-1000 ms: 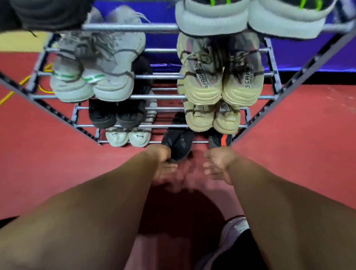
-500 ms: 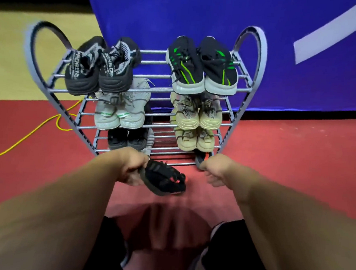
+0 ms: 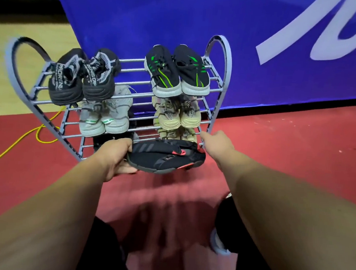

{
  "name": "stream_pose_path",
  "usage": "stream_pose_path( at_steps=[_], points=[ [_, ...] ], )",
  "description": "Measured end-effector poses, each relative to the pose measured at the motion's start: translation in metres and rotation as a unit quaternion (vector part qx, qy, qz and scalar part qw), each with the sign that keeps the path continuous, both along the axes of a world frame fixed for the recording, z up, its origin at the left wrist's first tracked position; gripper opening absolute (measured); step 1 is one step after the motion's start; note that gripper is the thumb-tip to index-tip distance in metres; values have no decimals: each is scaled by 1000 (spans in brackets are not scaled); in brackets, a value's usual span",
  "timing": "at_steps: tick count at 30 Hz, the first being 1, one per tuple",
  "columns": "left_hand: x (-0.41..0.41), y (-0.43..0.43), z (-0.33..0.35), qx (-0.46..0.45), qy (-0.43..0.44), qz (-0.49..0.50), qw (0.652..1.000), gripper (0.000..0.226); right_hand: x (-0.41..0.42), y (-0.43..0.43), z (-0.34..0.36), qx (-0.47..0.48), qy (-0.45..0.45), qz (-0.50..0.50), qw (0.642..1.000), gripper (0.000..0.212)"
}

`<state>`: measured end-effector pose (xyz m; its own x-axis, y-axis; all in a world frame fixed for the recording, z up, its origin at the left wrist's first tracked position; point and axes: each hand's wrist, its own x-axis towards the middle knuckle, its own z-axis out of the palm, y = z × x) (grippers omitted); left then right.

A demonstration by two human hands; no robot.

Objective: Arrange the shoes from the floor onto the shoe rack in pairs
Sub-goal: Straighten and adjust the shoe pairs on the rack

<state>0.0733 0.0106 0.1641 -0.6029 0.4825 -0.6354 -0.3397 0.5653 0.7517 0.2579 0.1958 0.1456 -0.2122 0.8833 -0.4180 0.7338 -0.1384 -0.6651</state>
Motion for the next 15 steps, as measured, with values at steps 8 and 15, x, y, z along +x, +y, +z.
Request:
stream_pose_path(
  at_steps=[8, 15],
  points=[
    [-4, 47, -34, -94, 25, -12, 995, 14, 29, 16, -18, -233, 122, -27, 964, 39],
    [12, 80, -76, -154, -7, -12, 988, 17, 41, 55, -50, -273, -25, 12, 962, 31]
  ],
)
